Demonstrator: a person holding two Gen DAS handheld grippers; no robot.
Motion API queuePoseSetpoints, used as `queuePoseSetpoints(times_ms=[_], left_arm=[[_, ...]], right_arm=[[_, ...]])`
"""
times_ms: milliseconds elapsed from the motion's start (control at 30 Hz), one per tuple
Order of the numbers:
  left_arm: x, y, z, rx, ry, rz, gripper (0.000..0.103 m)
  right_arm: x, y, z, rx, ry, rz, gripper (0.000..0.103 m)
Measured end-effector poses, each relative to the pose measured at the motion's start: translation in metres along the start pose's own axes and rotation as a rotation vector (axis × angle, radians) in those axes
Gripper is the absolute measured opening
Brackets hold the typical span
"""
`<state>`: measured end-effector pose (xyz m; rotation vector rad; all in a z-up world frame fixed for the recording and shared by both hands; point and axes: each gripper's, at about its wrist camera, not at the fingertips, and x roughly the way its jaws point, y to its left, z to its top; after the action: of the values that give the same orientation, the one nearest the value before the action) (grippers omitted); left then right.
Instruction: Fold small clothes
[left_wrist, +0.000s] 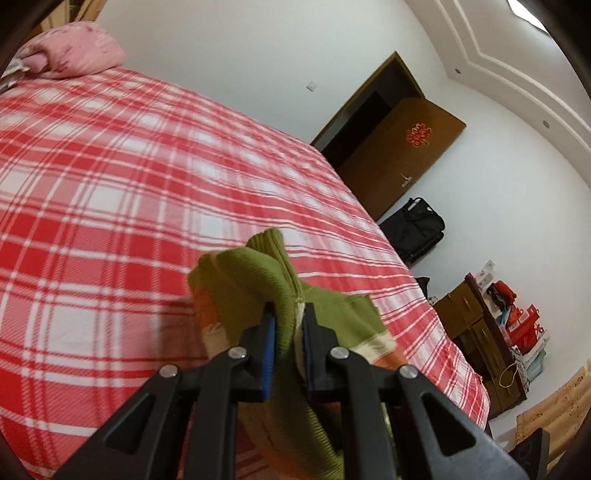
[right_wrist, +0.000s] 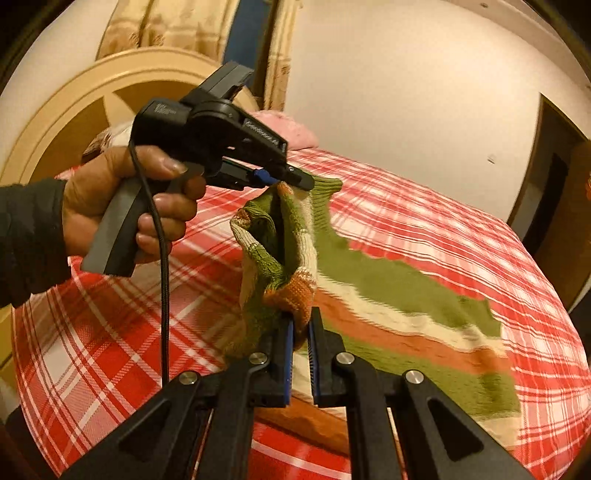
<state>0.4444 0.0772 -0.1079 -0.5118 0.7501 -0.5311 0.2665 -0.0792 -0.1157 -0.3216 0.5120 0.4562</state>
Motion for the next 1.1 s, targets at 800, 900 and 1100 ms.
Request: queuePoseSetpoints(times_ms=[800, 900, 1100], left_arm=[[0.110, -0.136, 0.003, 0.140, 0.111, -0.107, 0.013], [0.131, -0.151, -0.005, 0.174, 0.145, -0.100, 0.013], [0.159, -0.160, -0.023, 0.181, 0.199, -0.093, 0.013]], right_arm=[[-0.056, -0.139, -0.040, 0.259, -0.004, -0.091, 0.006], [-0.059, -0.156, -0.051, 0.312, 0.017, -0.090, 0.006], [-0.061, -0.173, -0.071, 0.374, 0.056, -0.092, 0.006]])
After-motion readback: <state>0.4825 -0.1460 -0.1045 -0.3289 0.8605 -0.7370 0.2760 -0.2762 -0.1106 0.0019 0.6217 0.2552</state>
